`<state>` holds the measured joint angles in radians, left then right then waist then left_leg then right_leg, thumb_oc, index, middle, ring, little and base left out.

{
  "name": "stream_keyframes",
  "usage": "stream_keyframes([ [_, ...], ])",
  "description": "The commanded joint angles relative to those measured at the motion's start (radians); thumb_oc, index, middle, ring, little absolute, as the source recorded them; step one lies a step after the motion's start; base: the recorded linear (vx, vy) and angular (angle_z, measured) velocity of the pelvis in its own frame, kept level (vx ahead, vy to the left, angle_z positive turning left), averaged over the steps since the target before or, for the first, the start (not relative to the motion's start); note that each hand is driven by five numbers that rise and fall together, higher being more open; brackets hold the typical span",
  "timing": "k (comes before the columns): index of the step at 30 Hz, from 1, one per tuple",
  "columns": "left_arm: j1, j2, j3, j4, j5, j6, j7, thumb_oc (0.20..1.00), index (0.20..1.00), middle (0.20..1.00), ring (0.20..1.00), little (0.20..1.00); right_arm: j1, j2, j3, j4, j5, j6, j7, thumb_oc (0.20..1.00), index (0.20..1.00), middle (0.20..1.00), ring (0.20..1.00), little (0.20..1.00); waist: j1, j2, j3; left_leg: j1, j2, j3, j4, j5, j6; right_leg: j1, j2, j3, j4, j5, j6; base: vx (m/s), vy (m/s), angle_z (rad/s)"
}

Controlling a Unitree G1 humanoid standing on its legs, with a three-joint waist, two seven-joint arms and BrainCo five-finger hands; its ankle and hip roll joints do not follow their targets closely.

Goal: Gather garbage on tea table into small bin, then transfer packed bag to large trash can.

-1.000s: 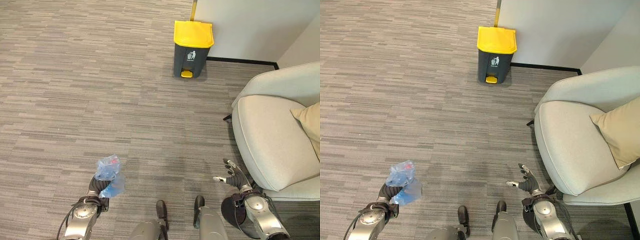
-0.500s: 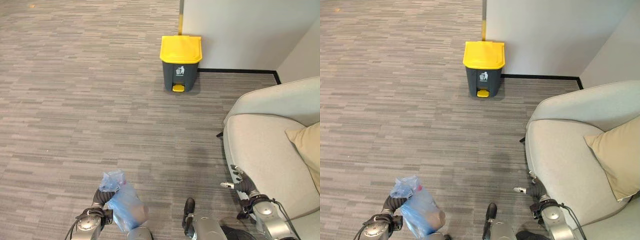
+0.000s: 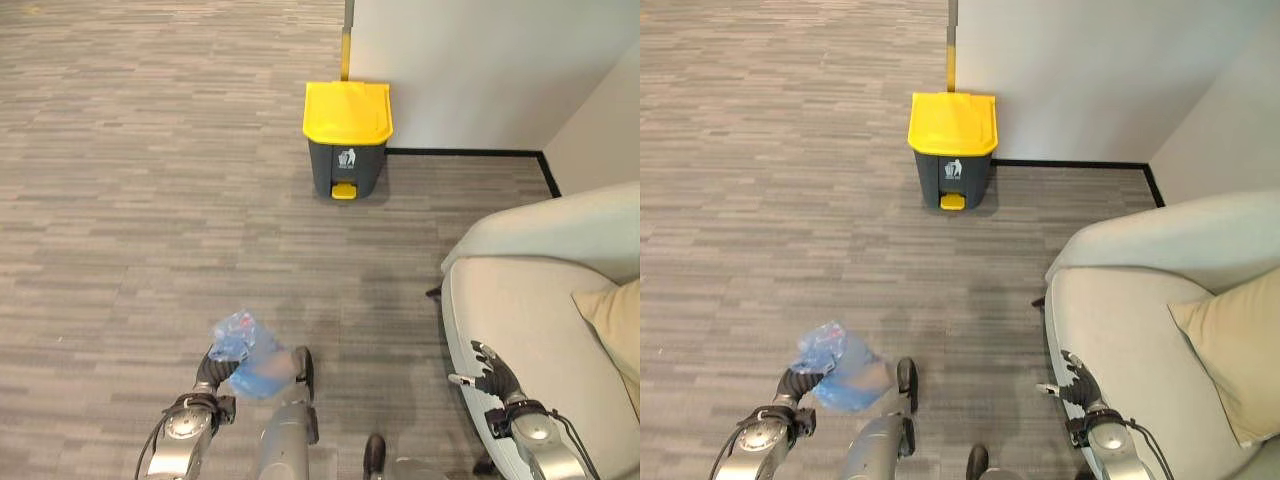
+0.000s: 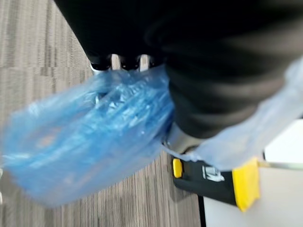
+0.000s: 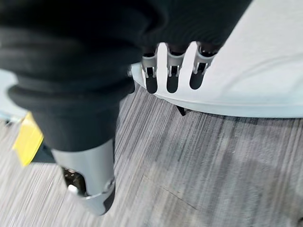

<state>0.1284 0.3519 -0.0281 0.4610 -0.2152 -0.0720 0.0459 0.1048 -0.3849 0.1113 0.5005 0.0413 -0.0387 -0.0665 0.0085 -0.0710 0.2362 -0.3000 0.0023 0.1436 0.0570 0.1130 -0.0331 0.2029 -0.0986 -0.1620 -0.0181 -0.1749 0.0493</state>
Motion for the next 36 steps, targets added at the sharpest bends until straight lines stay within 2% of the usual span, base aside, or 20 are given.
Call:
stream_keyframes([
  [1, 0.000, 0.064, 0.002, -0.081, 0.019, -0.049, 0.008, 0.200, 0.200, 0.200, 0.200, 0.200, -0.041, -0.019, 0.013, -0.071, 0.009, -0.036, 0.000, 1.000, 1.000, 1.000, 1.000, 1.000, 0.024, -0.002, -0.044, -0.017, 0.047, -0.002, 0.089, -0.062, -0.022, -0.088, -0.045, 0.029, 0.144, -0.005, 0.073, 0.28, 0.142, -0.45],
  [2, 0.000, 0.064, 0.002, -0.081, 0.019, -0.049, 0.008, 0.200, 0.200, 0.200, 0.200, 0.200, -0.041, -0.019, 0.013, -0.071, 0.009, -0.036, 0.000, 1.000, 1.000, 1.000, 1.000, 1.000, 0.025, 0.000, -0.046, -0.020, 0.049, -0.001, 0.089, -0.060, -0.022, -0.091, -0.043, 0.030, 0.143, -0.002, 0.072, 0.29, 0.156, -0.46],
  [4, -0.006, 0.078, 0.011, -0.085, 0.010, -0.049, 0.016, 0.200, 0.200, 0.200, 0.200, 0.200, -0.081, -0.009, 0.038, -0.080, 0.006, -0.036, 0.007, 1.000, 1.000, 1.000, 1.000, 1.000, 0.039, -0.016, -0.040, 0.000, 0.018, 0.022, 0.138, -0.134, 0.025, -0.147, -0.093, 0.065, 0.273, 0.082, 0.097, 0.40, 0.264, -0.28],
  [6, -0.012, 0.085, 0.008, -0.078, 0.010, -0.051, 0.020, 0.200, 0.200, 0.200, 0.200, 0.200, -0.091, -0.002, 0.041, -0.089, 0.011, -0.036, 0.007, 1.000, 1.000, 1.000, 1.000, 1.000, 0.039, -0.017, -0.040, 0.023, 0.001, 0.028, 0.142, -0.169, 0.048, -0.193, -0.105, 0.093, 0.342, 0.132, 0.099, 0.30, 0.181, -0.34],
  [10, -0.018, 0.086, 0.011, -0.076, 0.001, -0.053, 0.031, 0.200, 0.200, 0.200, 0.200, 0.200, -0.100, 0.002, 0.045, -0.095, 0.024, -0.035, 0.009, 1.000, 1.000, 1.000, 1.000, 1.000, 0.025, 0.003, -0.030, 0.094, -0.014, 0.034, 0.114, -0.209, 0.062, -0.302, -0.123, 0.069, 0.353, 0.183, 0.081, 0.25, 0.108, -0.22],
  [12, -0.016, 0.085, 0.011, -0.079, -0.007, -0.055, 0.030, 0.200, 0.200, 0.200, 0.200, 0.200, -0.104, 0.000, 0.051, -0.101, 0.028, -0.034, 0.011, 1.000, 1.000, 1.000, 1.000, 1.000, 0.012, 0.019, -0.014, 0.136, -0.014, 0.030, 0.099, -0.232, 0.065, -0.362, -0.118, 0.048, 0.321, 0.161, 0.076, 0.31, 0.072, -0.22],
  [14, -0.018, 0.085, 0.013, -0.077, -0.011, -0.054, 0.031, 0.200, 0.200, 0.200, 0.200, 0.200, -0.108, -0.002, 0.051, -0.099, 0.029, -0.032, 0.012, 1.000, 1.000, 1.000, 1.000, 1.000, 0.005, 0.027, -0.002, 0.165, -0.013, 0.028, 0.090, -0.245, 0.066, -0.394, -0.117, 0.032, 0.302, 0.156, 0.077, 0.36, -0.001, 0.12],
  [15, -0.019, 0.079, 0.021, -0.066, -0.016, -0.054, 0.032, 0.200, 0.200, 0.200, 0.200, 0.200, -0.108, -0.002, 0.054, -0.104, 0.031, -0.030, 0.017, 1.000, 1.000, 1.000, 1.000, 1.000, -0.018, 0.026, 0.015, 0.247, -0.026, 0.024, 0.064, -0.288, 0.056, -0.470, -0.128, -0.030, 0.164, 0.190, 0.100, 0.52, -0.061, 0.28],
  [17, -0.028, 0.068, 0.023, -0.055, -0.016, -0.060, 0.038, 0.200, 0.200, 0.200, 0.200, 0.200, -0.108, -0.004, 0.053, -0.099, 0.030, -0.030, 0.017, 1.000, 1.000, 1.000, 1.000, 1.000, -0.034, 0.028, 0.032, 0.293, -0.033, 0.009, 0.068, -0.314, 0.046, -0.501, -0.119, -0.051, 0.101, 0.227, 0.116, 0.58, -0.128, 0.08],
  [21, -0.036, 0.063, 0.010, -0.063, -0.012, -0.061, 0.030, 0.200, 0.200, 0.200, 0.200, 0.200, -0.082, -0.015, 0.037, -0.102, 0.030, -0.029, 0.020, 1.000, 1.000, 1.000, 1.000, 1.000, -0.069, 0.029, 0.028, 0.375, -0.045, -0.053, 0.059, -0.360, 0.024, -0.543, -0.101, -0.003, 0.069, 0.260, 0.134, 0.49, -0.207, 0.45],
  [22, -0.034, 0.060, 0.001, -0.063, -0.006, -0.062, 0.022, 0.200, 0.200, 0.200, 0.200, 0.200, -0.064, -0.025, 0.023, -0.099, 0.036, -0.029, 0.024, 1.000, 1.000, 1.000, 1.000, 1.000, -0.089, 0.036, 0.006, 0.420, -0.025, -0.091, 0.067, -0.372, 0.001, -0.526, -0.079, 0.067, 0.101, 0.262, 0.118, 0.49, -0.331, 1.06],
  [23, -0.037, 0.055, -0.007, -0.064, -0.002, -0.058, 0.021, 0.200, 0.200, 0.200, 0.200, 0.200, -0.055, -0.033, 0.018, -0.093, 0.030, -0.032, 0.019, 1.000, 1.000, 1.000, 1.000, 1.000, -0.098, 0.039, -0.007, 0.415, -0.005, -0.107, 0.104, -0.332, -0.028, -0.518, -0.069, 0.074, 0.112, 0.264, 0.102, 0.69, -0.527, 1.12],
  [24, -0.030, 0.051, -0.018, -0.072, -0.010, -0.054, 0.011, 0.200, 0.200, 0.200, 0.200, 0.200, -0.047, -0.044, 0.009, -0.092, 0.035, -0.031, 0.016, 1.000, 1.000, 1.000, 1.000, 1.000, -0.105, 0.048, -0.019, 0.378, 0.044, -0.106, 0.197, -0.257, -0.062, -0.496, -0.059, 0.059, 0.116, 0.251, 0.081, 0.43, -0.427, 1.15],
  [27, -0.035, 0.046, -0.027, -0.068, -0.008, -0.055, 0.006, 0.200, 0.200, 0.200, 0.200, 0.200, -0.040, -0.061, 0.006, -0.082, 0.048, -0.042, 0.008, 1.000, 1.000, 1.000, 1.000, 1.000, -0.115, 0.054, -0.033, 0.331, 0.068, -0.125, 0.305, -0.180, -0.074, -0.456, -0.025, 0.048, 0.107, 0.217, 0.043, 0.23, -0.205, 1.13],
  [29, -0.048, 0.039, -0.034, -0.055, -0.019, -0.049, 0.003, 0.200, 0.200, 0.200, 0.200, 0.200, -0.034, -0.070, 0.000, -0.066, 0.052, -0.035, 0.003, 1.000, 1.000, 1.000, 1.000, 1.000, -0.123, 0.047, -0.036, 0.280, 0.078, -0.115, 0.327, -0.147, -0.052, -0.409, -0.012, 0.049, 0.104, 0.164, 0.016, 0.31, -0.210, -0.17],
  [30, -0.049, 0.038, -0.034, -0.054, -0.019, -0.050, 0.003, 0.200, 0.200, 0.200, 0.200, 0.200, -0.034, -0.070, 0.000, -0.066, 0.052, -0.035, 0.003, 1.000, 1.000, 1.000, 1.000, 1.000, -0.122, 0.048, -0.034, 0.282, 0.079, -0.114, 0.328, -0.150, -0.052, -0.408, -0.011, 0.049, 0.105, 0.162, 0.016, 0.32, -0.152, -0.04],
  [33, -0.054, 0.035, -0.044, -0.046, -0.015, -0.048, 0.002, 0.200, 0.200, 0.200, 0.200, 0.200, -0.033, -0.075, -0.018, -0.055, 0.060, -0.036, -0.009, 1.000, 1.000, 1.000, 1.000, 1.000, -0.117, 0.041, -0.026, 0.182, 0.071, -0.080, 0.214, -0.216, -0.035, -0.360, -0.023, 0.054, 0.101, 0.120, 0.023, 0.23, -0.016, -0.03],
  [34, -0.054, 0.036, -0.045, -0.046, -0.014, -0.047, 0.003, 0.200, 0.200, 0.200, 0.200, 0.200, -0.034, -0.075, -0.020, -0.053, 0.059, -0.038, -0.012, 1.000, 1.000, 1.000, 1.000, 1.000, -0.114, 0.042, -0.024, 0.161, 0.080, -0.067, 0.167, -0.197, -0.039, -0.351, -0.023, 0.053, 0.101, 0.112, 0.023, 0.23, 0.073, -0.01],
  [35, -0.059, 0.040, -0.043, -0.049, -0.014, -0.047, 0.007, 0.200, 0.200, 0.200, 0.200, 0.200, -0.038, -0.075, -0.019, -0.046, 0.058, -0.040, -0.021, 1.000, 1.000, 1.000, 1.000, 1.000, -0.098, 0.046, -0.009, 0.125, 0.104, -0.061, 0.092, -0.125, -0.057, -0.327, -0.013, 0.056, 0.106, 0.101, 0.023, 0.16, 0.064, -0.13],
  [36, -0.059, 0.041, -0.043, -0.049, -0.014, -0.047, 0.007, 0.200, 0.200, 0.200, 0.200, 0.200, -0.038, -0.074, -0.019, -0.046, 0.058, -0.040, -0.021, 1.000, 1.000, 1.000, 1.000, 1.000, -0.097, 0.045, -0.008, 0.128, 0.103, -0.060, 0.088, -0.123, -0.057, -0.326, -0.014, 0.057, 0.107, 0.100, 0.022, 0.18, 0.105, -0.22],
])
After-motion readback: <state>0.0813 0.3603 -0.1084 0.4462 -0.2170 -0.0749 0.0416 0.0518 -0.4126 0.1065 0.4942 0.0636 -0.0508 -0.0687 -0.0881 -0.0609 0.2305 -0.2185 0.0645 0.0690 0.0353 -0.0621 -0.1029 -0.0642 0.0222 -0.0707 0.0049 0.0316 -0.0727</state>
